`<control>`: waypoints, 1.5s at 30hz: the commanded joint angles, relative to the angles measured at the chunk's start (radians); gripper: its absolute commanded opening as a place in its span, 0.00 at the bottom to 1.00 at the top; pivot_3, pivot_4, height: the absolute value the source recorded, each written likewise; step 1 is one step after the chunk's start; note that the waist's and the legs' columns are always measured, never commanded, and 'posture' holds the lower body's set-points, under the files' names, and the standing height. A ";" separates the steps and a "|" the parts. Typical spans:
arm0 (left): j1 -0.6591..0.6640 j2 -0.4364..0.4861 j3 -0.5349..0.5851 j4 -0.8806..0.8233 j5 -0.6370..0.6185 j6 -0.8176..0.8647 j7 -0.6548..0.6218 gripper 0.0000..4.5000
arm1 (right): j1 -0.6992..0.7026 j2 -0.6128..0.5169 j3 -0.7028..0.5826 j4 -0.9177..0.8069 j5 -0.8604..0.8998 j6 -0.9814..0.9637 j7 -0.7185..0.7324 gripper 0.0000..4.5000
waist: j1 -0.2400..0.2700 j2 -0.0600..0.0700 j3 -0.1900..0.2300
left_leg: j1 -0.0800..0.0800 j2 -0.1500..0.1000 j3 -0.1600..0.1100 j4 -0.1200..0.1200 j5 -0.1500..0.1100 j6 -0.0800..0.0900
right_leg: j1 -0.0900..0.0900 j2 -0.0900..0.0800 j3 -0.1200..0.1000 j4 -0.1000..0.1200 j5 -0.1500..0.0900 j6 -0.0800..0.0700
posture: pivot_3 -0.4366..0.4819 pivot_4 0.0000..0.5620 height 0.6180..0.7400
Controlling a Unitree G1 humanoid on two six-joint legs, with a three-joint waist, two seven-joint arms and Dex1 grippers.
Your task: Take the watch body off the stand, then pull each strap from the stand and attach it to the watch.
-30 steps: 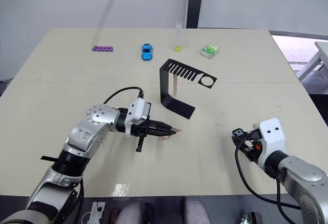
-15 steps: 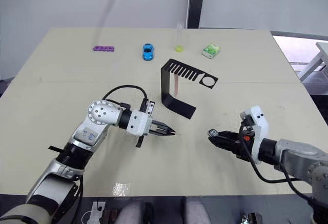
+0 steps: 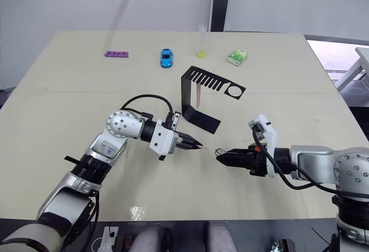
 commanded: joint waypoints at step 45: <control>-0.024 -0.030 -0.026 -0.025 0.021 0.007 0.049 0.00 | -0.027 -0.190 0.224 0.044 0.329 -0.273 -0.228 0.35 | 0.000 0.000 0.000 | -0.002 0.001 -0.001 0.002 -0.001 0.001 | -0.001 0.000 -0.001 -0.001 0.000 0.000 | 0.48 0.27 1.00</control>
